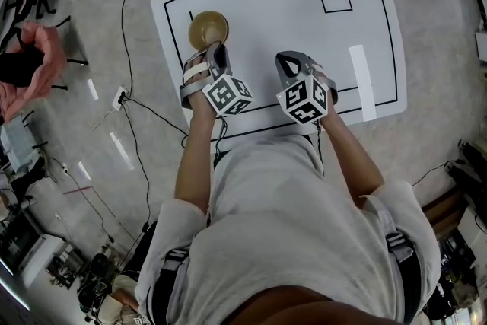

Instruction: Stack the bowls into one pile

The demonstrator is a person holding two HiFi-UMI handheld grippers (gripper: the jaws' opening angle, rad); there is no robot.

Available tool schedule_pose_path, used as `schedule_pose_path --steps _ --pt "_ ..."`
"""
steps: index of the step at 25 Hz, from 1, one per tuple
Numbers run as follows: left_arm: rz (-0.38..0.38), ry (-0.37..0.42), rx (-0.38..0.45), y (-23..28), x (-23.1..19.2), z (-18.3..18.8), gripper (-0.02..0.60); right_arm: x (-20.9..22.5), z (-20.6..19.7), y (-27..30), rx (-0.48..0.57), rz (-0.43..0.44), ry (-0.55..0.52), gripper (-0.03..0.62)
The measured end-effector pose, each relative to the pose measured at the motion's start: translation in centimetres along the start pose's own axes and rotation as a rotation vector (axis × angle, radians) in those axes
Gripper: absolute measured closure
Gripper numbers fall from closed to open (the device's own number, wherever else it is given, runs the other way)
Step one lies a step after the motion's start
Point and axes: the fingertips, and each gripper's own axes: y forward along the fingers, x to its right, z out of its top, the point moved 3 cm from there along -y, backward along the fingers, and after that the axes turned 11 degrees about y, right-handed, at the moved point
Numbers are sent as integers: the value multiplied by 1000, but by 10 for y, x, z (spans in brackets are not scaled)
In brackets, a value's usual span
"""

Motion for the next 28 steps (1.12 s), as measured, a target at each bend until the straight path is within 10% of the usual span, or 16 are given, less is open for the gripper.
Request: schedule_pose_path --steps 17,28 --pt "-40 6 -10 15 10 6 534 11 -7 -6 1 0 27 594" --pt "48 -227 -17 -8 -5 12 554 17 -8 -11 19 73 5 594"
